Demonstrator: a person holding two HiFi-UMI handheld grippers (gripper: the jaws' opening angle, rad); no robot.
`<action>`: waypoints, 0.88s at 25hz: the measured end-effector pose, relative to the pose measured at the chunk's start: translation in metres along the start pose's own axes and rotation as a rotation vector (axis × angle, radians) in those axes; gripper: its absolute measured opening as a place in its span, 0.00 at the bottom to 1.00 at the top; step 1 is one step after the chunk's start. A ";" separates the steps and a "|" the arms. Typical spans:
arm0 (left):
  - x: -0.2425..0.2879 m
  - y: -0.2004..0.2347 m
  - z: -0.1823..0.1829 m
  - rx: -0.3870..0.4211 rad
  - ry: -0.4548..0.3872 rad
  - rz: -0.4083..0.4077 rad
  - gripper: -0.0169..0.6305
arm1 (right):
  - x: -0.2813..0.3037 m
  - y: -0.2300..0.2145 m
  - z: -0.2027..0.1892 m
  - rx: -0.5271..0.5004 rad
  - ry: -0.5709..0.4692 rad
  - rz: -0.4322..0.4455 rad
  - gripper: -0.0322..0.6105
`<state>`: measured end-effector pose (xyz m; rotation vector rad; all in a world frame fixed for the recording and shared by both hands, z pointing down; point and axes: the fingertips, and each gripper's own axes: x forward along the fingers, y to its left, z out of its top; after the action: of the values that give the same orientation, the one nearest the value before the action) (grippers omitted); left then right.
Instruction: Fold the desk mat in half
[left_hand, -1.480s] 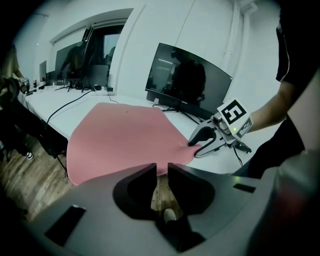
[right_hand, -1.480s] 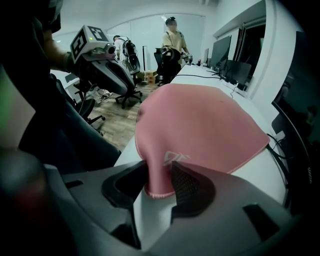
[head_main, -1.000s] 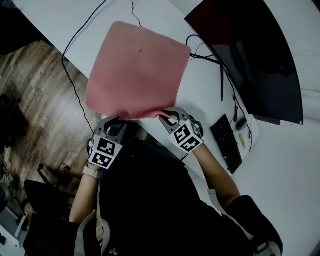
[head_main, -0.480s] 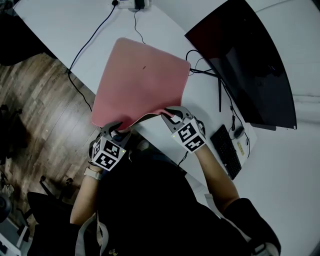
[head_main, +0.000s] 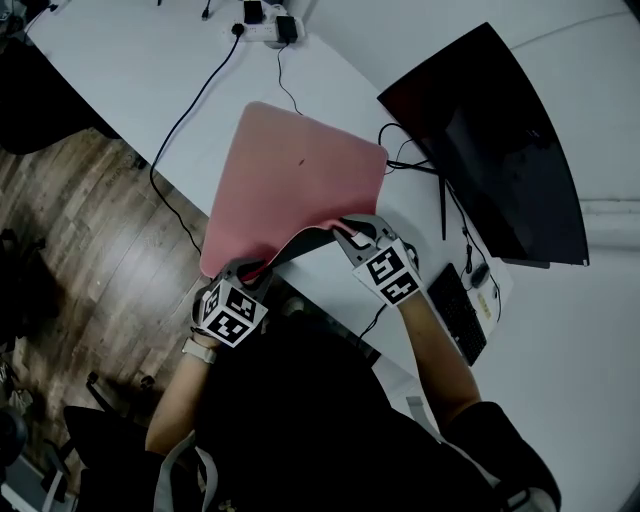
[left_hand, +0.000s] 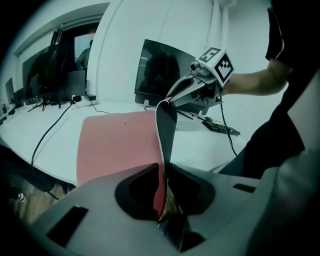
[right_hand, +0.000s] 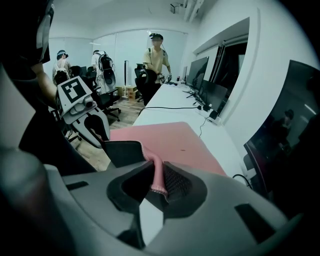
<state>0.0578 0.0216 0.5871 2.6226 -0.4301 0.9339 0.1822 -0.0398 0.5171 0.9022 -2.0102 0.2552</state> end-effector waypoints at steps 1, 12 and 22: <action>-0.001 0.003 0.002 -0.006 -0.011 -0.005 0.11 | 0.001 -0.003 0.004 0.001 0.001 -0.008 0.16; -0.010 0.027 0.014 -0.020 -0.061 -0.058 0.14 | 0.022 -0.032 0.042 -0.026 0.011 -0.071 0.16; -0.015 0.067 0.018 -0.153 -0.073 -0.006 0.13 | 0.048 -0.061 0.083 -0.057 -0.022 -0.069 0.16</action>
<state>0.0308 -0.0437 0.5770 2.5236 -0.4915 0.7728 0.1538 -0.1479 0.4976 0.9406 -1.9924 0.1492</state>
